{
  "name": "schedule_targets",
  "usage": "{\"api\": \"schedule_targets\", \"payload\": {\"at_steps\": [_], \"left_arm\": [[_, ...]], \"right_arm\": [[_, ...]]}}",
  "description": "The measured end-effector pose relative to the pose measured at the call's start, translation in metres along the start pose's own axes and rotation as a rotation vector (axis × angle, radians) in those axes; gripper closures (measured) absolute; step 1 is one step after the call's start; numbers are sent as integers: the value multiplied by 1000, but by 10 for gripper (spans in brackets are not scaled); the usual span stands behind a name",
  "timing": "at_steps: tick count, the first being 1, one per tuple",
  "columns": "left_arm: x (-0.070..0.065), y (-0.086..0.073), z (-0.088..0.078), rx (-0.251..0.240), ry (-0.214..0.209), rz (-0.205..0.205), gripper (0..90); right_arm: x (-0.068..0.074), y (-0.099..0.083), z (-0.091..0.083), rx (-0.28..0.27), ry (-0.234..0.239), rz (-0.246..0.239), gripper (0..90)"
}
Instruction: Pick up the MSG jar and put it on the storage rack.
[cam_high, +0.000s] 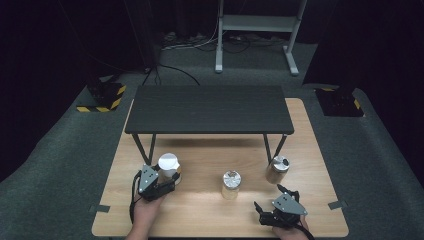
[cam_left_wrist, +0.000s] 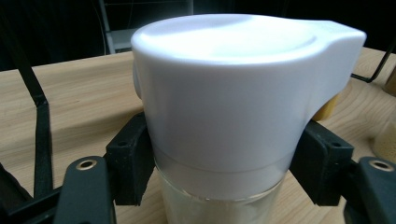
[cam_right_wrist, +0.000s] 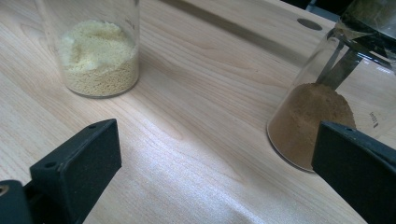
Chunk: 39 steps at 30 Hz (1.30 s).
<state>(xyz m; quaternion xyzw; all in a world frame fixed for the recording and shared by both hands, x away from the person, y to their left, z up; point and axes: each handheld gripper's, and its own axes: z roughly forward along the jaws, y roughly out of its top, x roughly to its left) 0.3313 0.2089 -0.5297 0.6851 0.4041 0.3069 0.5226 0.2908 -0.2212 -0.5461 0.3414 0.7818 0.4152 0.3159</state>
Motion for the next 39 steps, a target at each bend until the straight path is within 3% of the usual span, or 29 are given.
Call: {"api": "schedule_targets", "payload": {"at_steps": [9, 39], "left_arm": [[0, 14, -12, -23, 3, 19, 306], [4, 55, -49, -105, 12, 1, 306]], "right_arm": [[0, 0, 0, 0, 1, 0, 5], [-1, 0, 0, -2, 5, 3, 6]]}}
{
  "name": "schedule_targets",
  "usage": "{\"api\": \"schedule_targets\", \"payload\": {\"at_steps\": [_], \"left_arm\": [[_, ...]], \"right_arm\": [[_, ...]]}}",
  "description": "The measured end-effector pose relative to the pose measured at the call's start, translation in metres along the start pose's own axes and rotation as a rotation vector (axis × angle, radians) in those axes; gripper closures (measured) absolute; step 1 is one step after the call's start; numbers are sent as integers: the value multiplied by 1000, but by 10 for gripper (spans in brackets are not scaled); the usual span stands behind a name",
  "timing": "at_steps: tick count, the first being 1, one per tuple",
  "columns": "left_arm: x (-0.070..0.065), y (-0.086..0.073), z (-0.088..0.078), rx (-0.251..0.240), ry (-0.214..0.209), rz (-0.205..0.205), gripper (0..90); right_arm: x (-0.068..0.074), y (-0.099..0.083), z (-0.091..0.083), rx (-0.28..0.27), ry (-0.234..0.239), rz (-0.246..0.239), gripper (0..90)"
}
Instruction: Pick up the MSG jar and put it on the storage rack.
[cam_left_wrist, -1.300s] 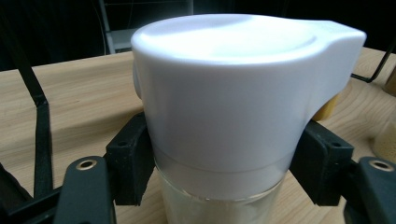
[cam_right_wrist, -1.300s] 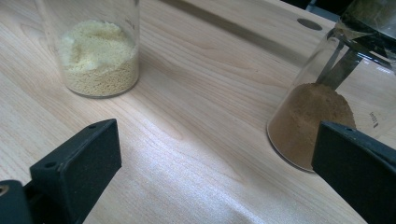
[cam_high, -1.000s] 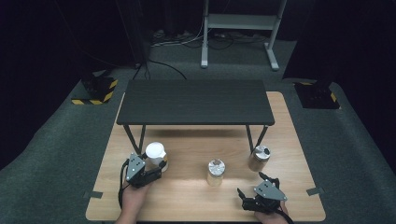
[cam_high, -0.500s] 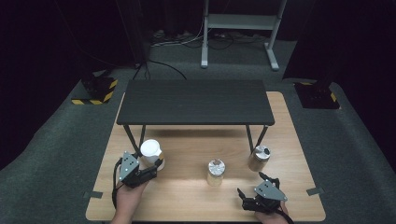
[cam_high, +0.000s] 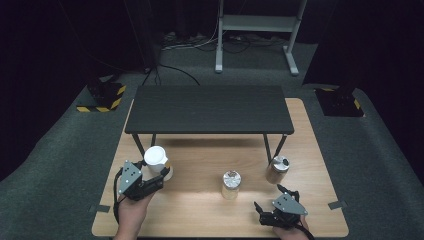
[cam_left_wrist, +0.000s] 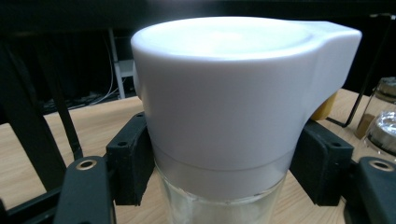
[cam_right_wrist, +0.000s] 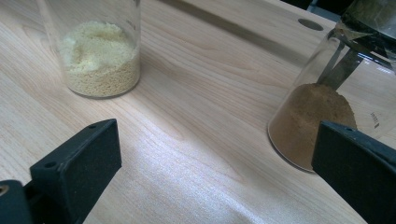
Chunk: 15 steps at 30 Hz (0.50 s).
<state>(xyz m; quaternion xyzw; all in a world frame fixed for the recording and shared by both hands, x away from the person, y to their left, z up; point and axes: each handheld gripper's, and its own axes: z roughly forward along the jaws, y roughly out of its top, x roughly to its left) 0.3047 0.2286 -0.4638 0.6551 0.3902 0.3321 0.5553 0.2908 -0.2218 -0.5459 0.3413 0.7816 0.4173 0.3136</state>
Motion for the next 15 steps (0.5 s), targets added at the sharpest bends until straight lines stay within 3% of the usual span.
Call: {"api": "schedule_targets", "payload": {"at_steps": [15], "left_arm": [[2, 27, -12, -43, 5, 10, 306]], "right_arm": [[0, 0, 0, 1, 1, -1, 6]]}}
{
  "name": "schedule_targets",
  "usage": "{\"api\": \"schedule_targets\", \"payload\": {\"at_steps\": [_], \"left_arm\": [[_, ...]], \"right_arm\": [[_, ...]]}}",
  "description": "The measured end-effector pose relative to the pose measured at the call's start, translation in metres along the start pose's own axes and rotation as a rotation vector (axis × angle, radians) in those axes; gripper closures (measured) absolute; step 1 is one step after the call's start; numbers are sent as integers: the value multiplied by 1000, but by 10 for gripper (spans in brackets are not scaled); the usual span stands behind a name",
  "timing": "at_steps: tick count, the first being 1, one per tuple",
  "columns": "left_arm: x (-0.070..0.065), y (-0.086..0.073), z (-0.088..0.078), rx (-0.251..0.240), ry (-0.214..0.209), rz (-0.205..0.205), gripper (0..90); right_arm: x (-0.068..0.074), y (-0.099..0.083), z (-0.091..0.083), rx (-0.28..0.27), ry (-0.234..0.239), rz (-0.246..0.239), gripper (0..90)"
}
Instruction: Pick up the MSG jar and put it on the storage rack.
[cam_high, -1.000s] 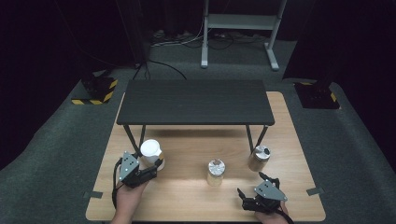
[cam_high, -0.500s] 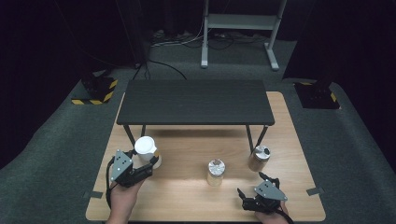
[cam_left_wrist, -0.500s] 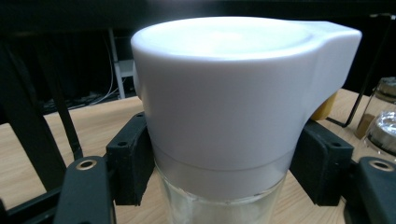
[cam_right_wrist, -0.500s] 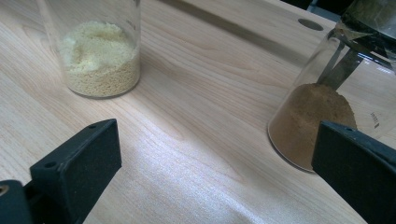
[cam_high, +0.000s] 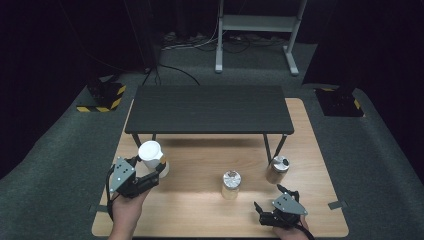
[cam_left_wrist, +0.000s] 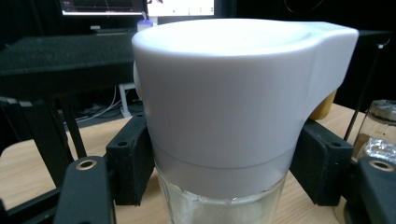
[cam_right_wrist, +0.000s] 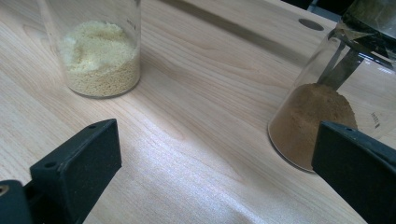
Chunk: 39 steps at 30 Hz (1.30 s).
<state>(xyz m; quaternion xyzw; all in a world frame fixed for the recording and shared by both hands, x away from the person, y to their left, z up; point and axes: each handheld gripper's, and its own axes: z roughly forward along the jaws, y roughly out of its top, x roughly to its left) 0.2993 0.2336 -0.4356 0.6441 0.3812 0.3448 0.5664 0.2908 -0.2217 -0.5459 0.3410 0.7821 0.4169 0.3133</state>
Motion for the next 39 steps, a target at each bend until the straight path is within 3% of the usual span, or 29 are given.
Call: {"api": "schedule_targets", "payload": {"at_steps": [19, 39], "left_arm": [[2, 38, -8, -53, 1, 0, 305], [7, 76, -5, -93, 18, 31, 305]], "right_arm": [[0, 0, 0, 1, -1, -4, 5], [0, 0, 0, -1, 0, 1, 5]]}}
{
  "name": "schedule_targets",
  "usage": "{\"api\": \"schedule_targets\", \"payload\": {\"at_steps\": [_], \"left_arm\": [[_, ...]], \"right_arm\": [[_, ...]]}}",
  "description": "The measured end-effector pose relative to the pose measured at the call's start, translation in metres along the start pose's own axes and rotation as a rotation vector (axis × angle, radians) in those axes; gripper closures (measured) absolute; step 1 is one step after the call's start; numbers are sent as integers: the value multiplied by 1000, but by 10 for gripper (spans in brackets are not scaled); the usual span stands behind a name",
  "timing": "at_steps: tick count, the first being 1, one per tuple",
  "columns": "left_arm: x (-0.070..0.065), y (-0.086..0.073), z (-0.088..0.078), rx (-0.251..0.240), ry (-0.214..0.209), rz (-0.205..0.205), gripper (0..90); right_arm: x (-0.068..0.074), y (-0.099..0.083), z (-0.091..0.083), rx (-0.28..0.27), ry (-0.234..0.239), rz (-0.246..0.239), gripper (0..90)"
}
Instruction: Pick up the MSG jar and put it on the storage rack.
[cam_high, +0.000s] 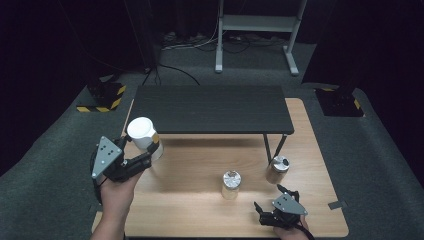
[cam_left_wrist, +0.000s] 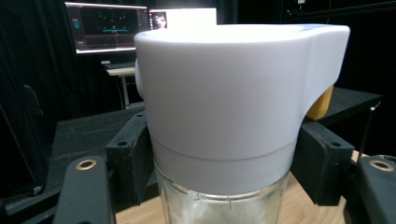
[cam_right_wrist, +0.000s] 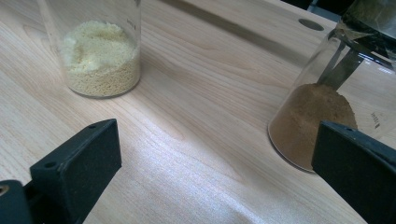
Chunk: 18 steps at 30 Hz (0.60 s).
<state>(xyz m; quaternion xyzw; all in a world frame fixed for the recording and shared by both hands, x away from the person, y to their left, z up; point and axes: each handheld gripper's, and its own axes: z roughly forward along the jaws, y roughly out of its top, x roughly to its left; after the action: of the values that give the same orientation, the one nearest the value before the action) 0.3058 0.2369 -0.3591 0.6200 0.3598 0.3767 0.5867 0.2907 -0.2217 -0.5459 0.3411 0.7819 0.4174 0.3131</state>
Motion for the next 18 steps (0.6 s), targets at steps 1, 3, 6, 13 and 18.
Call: {"api": "schedule_targets", "payload": {"at_steps": [1, 3, 6, 13, 18], "left_arm": [[0, 1, 1, 0, 0, 1, 305], [1, 4, 2, -1, 3, 5, 306], [1, 8, 5, -7, 4, 9, 306], [3, 16, 12, -9, 13, 11, 306], [5, 21, 18, -14, 18, 6, 305]], "right_arm": [[0, 0, 0, 0, 0, 0, 6], [0, 0, 0, -1, 0, 1, 6], [0, 0, 0, -1, 0, 1, 6], [-1, 0, 0, -3, 2, 5, 5], [-1, 0, 0, -6, 3, 8, 6]]}}
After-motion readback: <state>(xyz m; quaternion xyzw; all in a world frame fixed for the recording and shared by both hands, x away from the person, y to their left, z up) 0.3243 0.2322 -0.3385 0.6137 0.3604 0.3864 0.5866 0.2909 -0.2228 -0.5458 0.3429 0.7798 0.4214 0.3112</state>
